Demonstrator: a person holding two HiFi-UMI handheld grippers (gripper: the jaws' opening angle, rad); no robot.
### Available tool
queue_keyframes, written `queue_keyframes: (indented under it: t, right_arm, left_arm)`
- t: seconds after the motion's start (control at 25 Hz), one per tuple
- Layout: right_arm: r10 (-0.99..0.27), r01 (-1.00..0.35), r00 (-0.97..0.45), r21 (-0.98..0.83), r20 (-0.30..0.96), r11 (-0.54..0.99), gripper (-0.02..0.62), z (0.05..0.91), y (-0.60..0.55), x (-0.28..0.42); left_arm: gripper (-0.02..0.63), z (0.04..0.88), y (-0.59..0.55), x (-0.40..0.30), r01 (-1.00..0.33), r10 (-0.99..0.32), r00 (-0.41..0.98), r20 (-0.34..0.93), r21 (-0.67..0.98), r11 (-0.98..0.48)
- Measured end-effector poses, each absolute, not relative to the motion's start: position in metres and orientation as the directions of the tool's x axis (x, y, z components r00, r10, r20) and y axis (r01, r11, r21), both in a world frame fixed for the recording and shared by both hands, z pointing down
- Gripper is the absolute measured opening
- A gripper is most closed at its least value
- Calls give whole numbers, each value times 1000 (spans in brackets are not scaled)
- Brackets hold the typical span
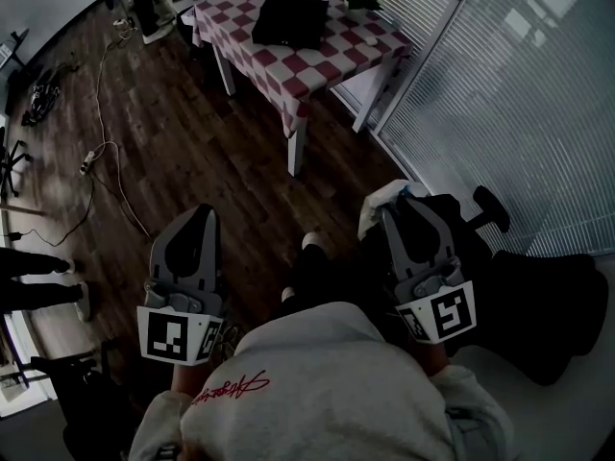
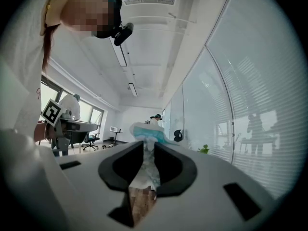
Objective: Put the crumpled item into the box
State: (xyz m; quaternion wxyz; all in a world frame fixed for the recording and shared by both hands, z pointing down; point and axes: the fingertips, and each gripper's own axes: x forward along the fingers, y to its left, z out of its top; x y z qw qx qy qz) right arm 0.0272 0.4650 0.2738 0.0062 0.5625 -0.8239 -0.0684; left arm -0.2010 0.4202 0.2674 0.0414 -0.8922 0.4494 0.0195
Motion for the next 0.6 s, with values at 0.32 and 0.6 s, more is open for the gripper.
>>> queue_keyframes:
  t: [0.32,0.6]
  right_arm:
    - [-921,-921,-380,125,-87,368,78,267,429,35]
    - [-914,-917,-393,125,-100,380,78,266,395,43]
  left_arm:
    - [26,261,390,-195,-815,-811,579,-87,-67,-575]
    - [26,259,361,-188,-825,-819,565,-102,-72,-560]
